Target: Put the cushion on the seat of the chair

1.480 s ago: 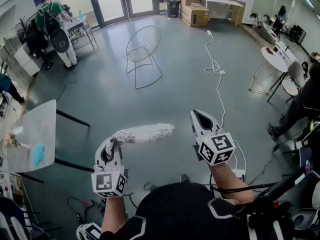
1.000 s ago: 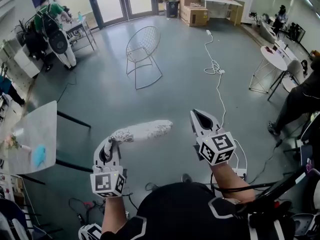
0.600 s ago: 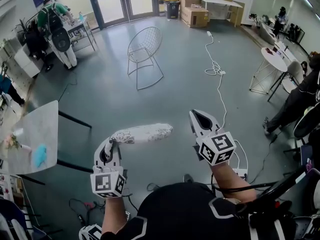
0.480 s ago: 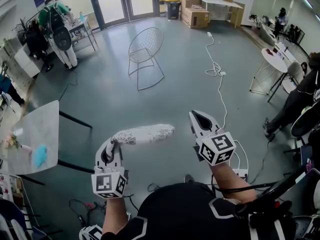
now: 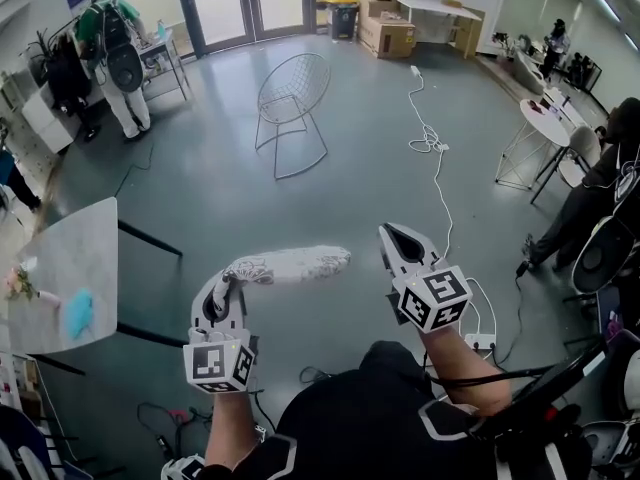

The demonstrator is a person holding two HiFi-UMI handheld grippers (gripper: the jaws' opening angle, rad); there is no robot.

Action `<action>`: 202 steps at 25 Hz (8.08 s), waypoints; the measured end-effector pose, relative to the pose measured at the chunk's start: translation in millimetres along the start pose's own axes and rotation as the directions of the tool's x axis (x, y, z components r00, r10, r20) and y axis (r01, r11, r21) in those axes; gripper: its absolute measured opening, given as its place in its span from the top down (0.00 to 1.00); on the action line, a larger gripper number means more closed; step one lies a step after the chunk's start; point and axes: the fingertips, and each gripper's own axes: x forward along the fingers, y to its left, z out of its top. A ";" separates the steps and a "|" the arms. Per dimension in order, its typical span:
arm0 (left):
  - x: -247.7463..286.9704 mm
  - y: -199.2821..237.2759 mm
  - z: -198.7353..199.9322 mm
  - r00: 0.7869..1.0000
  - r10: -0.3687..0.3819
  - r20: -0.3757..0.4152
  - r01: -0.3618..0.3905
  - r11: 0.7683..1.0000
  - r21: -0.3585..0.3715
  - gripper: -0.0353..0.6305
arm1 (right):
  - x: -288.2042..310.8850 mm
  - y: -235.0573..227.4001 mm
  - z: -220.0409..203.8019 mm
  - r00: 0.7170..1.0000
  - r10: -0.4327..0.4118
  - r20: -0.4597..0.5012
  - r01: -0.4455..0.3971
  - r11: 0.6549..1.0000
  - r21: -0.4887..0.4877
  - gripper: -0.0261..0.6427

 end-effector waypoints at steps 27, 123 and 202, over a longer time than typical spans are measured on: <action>169.6 43.3 8.2 0.994 0.099 -0.042 -0.099 0.995 -0.001 0.92 | 182.0 -101.4 22.6 0.992 0.122 0.014 -0.122 0.992 0.018 0.94; 867.8 386.5 -9.5 0.972 -0.132 -0.192 0.159 0.978 0.133 0.92 | 867.5 -355.8 101.1 0.998 -0.053 -0.022 0.055 0.995 0.089 0.94; 1282.5 251.3 -394.5 0.204 -0.742 -0.639 0.979 0.154 0.134 0.92 | 903.2 -516.5 -172.7 0.687 -0.551 -0.474 0.685 0.708 0.170 0.94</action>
